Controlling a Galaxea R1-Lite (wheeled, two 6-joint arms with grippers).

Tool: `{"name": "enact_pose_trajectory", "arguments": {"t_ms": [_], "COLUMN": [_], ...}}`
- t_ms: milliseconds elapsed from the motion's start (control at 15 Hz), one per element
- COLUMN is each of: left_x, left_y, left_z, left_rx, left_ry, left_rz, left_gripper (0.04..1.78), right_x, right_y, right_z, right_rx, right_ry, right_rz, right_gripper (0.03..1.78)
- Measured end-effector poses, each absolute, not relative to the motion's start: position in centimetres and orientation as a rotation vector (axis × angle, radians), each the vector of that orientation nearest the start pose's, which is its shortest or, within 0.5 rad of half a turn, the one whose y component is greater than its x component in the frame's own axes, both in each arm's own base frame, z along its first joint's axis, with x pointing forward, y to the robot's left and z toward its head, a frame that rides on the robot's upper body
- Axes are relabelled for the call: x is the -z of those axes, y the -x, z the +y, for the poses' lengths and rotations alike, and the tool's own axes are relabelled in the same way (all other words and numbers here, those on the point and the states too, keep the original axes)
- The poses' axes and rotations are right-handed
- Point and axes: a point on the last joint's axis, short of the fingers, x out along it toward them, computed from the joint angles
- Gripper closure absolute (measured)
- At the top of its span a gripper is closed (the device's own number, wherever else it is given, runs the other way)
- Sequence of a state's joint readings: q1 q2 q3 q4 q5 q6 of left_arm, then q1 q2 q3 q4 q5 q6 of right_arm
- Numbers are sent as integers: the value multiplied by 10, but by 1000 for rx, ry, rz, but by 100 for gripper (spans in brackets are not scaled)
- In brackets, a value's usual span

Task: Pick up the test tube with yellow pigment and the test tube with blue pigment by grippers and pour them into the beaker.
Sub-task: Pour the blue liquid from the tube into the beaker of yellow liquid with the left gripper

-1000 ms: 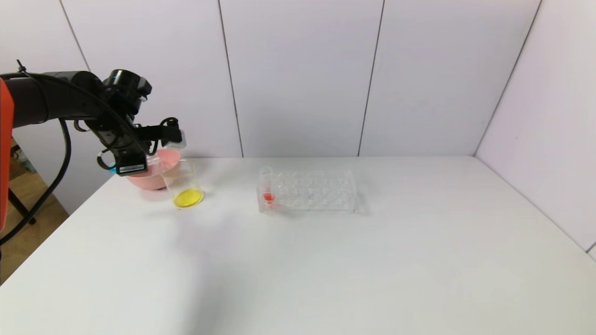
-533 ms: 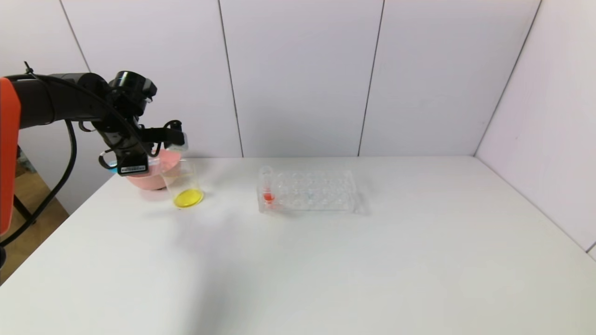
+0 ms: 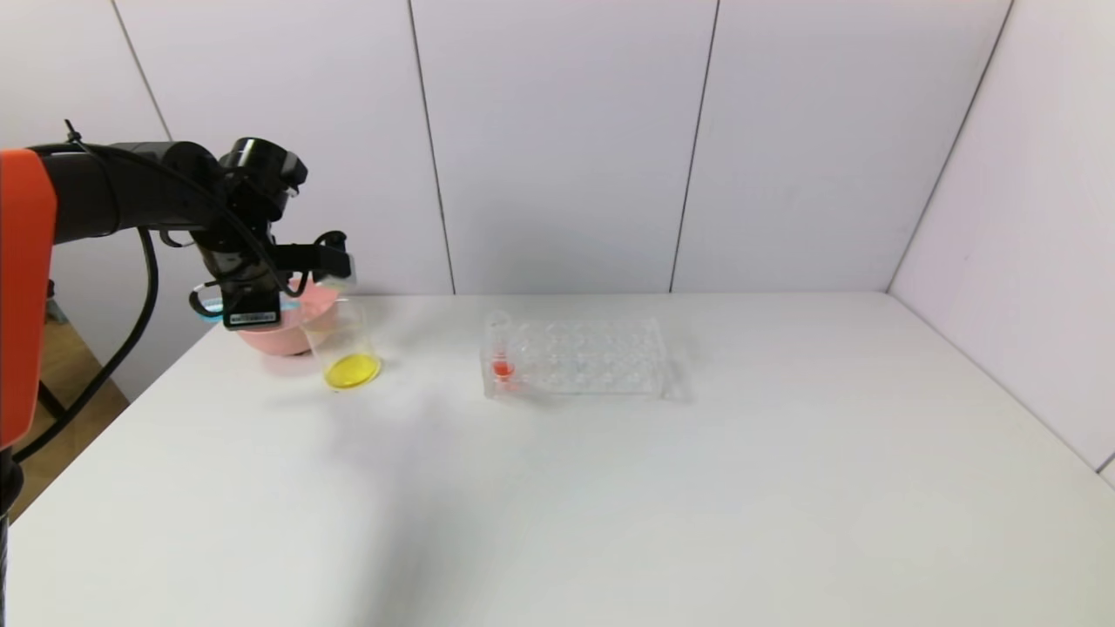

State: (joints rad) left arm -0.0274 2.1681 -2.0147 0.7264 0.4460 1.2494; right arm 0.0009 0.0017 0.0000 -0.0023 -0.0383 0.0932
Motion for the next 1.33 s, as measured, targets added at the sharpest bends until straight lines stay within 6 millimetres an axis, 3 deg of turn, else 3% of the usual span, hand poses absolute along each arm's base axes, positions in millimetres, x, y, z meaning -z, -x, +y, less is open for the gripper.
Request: {"name": "enact_pose_trajectory", "arguments": {"t_ms": [1333], "left_x": [-218], "left_y": [-418], "left_z": [-11], "left_rx": [172], "left_ry": [-1387], "left_rz": [1022], "left_gripper": [136], "right_x": [-76], "right_y": [23], "right_z": [-1], "right_rx": [37], "right_ry": [-93], "right_rz": [-3], "right_gripper": [10]}}
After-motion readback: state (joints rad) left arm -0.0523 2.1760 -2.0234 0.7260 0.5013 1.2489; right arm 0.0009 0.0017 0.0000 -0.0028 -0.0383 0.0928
